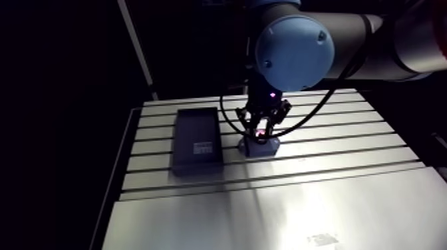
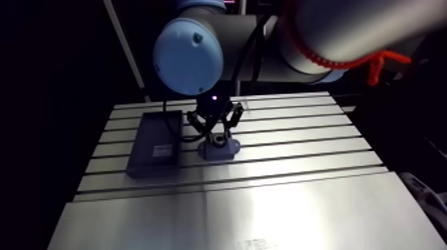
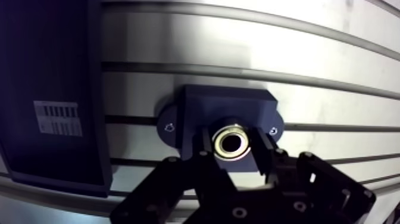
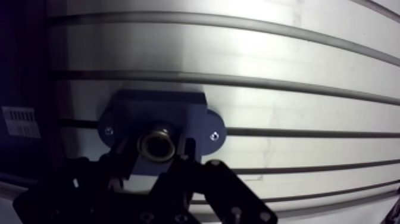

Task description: Pick up the bearing and press it into the housing until flush.

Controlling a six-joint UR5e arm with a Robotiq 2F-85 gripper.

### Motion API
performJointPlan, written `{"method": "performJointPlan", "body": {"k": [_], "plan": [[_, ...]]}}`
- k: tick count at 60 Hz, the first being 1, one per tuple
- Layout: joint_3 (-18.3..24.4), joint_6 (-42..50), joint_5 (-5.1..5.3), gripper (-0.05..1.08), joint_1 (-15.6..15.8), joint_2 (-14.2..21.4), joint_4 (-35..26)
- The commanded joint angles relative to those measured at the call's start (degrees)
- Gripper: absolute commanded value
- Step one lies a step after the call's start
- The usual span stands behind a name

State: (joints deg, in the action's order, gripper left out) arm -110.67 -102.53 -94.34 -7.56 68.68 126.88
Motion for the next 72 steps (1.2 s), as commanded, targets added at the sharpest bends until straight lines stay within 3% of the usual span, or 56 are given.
{"method": "performJointPlan", "body": {"k": [1, 72], "plan": [[-0.03, 0.00, 0.07, 0.62, 0.00, 0.00, 0.00], [-0.47, -0.18, -0.01, 0.63, -0.08, 0.09, 0.00]]}}
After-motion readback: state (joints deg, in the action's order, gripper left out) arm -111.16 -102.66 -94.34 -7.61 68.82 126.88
